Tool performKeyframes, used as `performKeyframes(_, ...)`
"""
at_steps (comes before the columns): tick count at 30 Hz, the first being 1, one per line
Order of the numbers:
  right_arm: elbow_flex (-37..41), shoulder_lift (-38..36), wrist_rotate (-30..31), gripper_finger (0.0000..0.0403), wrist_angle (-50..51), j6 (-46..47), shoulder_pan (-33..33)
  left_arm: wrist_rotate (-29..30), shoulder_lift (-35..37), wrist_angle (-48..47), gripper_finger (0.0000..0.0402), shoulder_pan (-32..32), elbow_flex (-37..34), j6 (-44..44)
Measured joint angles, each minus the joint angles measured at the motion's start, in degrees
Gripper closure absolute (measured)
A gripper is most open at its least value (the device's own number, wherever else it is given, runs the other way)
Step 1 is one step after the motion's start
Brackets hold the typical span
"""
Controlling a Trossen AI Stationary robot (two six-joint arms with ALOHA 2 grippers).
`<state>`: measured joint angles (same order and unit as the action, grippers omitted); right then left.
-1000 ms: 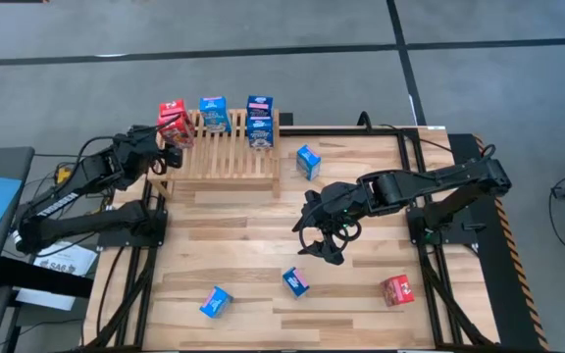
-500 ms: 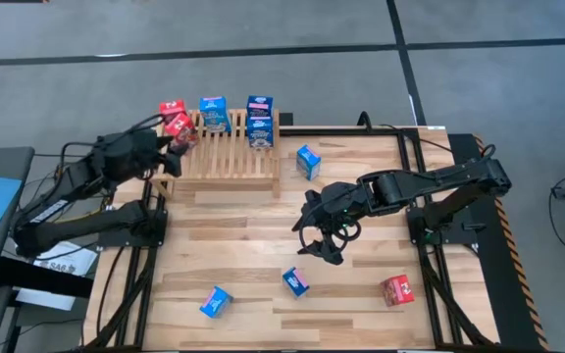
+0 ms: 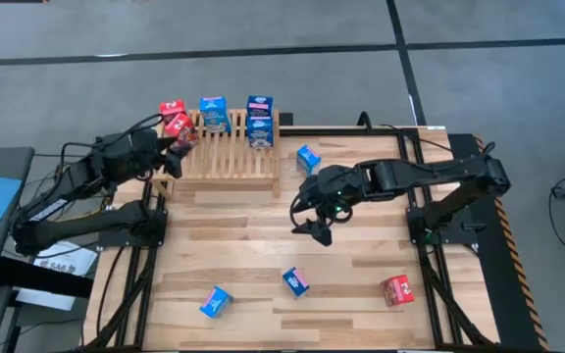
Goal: Stack cereal on shelf
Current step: Put the top red cereal box the aligned with the other red cereal box on the shelf
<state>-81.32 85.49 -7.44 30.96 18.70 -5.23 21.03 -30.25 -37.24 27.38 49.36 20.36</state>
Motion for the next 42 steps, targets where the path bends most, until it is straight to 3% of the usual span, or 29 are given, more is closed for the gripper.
performKeyframes(6,0.0,-0.02,-0.03,0.0085,0.05,1.3,0.14,1.19,-2.06,-4.51,0.0118,0.02,0.0,2.87)
performKeyframes(17,0.0,-0.02,-0.09,0.0085,0.04,1.37,-0.03,1.84,-7.65,-4.04,0.0118,0.0,0.0,3.03)
performKeyframes(42,-0.02,-0.04,-0.15,0.0085,0.04,0.76,0.02,15.1,-9.34,-8.43,0.0118,0.02,0.0,3.22)
